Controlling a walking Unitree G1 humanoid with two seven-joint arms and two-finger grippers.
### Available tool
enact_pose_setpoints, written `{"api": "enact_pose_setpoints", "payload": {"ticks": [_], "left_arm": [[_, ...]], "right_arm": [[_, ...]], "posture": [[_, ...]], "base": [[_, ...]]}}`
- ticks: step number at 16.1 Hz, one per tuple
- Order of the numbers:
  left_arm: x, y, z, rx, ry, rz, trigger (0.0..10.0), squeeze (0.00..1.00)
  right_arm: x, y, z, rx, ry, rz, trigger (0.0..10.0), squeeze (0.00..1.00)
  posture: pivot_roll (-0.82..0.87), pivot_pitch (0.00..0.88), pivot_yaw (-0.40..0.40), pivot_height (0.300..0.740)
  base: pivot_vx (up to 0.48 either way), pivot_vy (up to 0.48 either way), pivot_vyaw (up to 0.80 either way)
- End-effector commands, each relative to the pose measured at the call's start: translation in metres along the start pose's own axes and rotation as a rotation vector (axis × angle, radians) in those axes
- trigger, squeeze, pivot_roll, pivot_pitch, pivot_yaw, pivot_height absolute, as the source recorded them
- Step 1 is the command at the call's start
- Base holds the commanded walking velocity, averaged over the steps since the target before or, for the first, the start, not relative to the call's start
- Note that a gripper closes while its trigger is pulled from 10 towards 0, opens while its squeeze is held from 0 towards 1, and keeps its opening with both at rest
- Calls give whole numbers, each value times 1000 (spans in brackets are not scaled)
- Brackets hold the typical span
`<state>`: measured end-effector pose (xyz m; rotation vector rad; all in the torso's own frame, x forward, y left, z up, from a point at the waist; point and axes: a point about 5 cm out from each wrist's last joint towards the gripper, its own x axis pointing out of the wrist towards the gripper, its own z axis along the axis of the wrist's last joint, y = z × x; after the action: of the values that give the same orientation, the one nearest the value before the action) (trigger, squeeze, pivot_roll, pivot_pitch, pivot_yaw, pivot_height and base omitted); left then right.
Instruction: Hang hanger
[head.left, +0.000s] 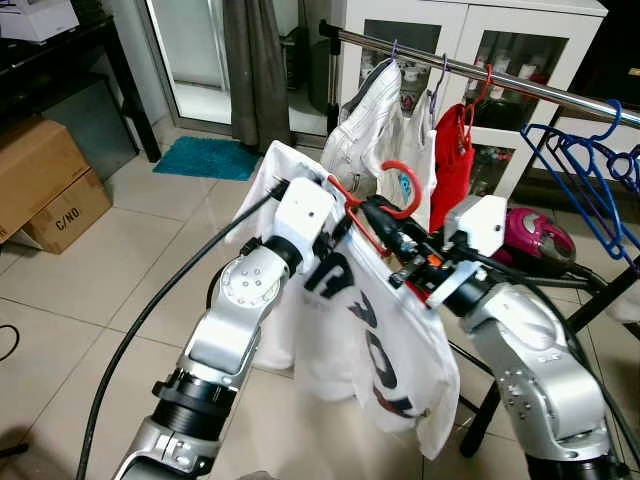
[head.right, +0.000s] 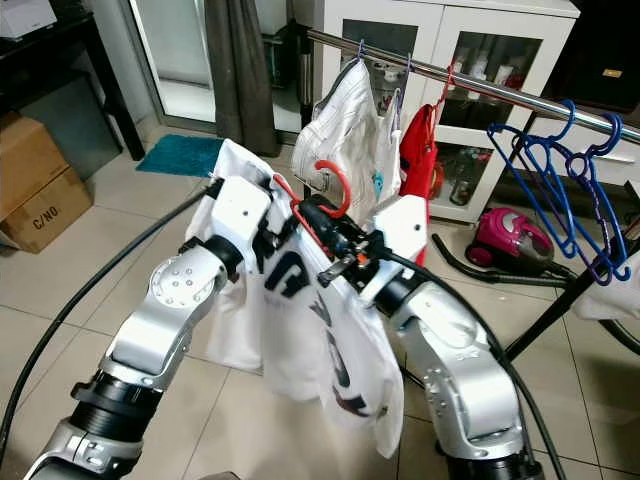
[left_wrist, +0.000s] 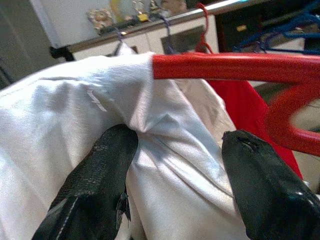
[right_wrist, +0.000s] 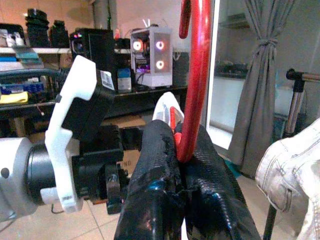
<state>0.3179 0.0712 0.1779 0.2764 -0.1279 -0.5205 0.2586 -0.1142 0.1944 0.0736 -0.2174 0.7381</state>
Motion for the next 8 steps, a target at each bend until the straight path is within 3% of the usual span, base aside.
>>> {"api": "enact_pose_setpoints", "payload": {"ticks": [1,3,4,8], "left_arm": [[2,4,7,34,-29,19,10000,0],[1,-3,14,31,-74,-28,10000,0],[-3,-17,16,13,-94,-134,10000,0],[-7,-17,6,42,-38,-95,10000,0]], "right_arm": [[-3,-6,3,5,-27,-3,0,0],[-4,-11,2,5,-23,-9,0,0],[-5,-15,1,4,-17,-13,0,0],[-8,-26,1,-19,10,1,0,0]], "posture": [[8,0,36,740],[9,0,34,740],[5,0,32,740],[-2,0,20,740]], "base": [[0,0,0],[0,0,0],[0,0,0],[0,0,0]]}}
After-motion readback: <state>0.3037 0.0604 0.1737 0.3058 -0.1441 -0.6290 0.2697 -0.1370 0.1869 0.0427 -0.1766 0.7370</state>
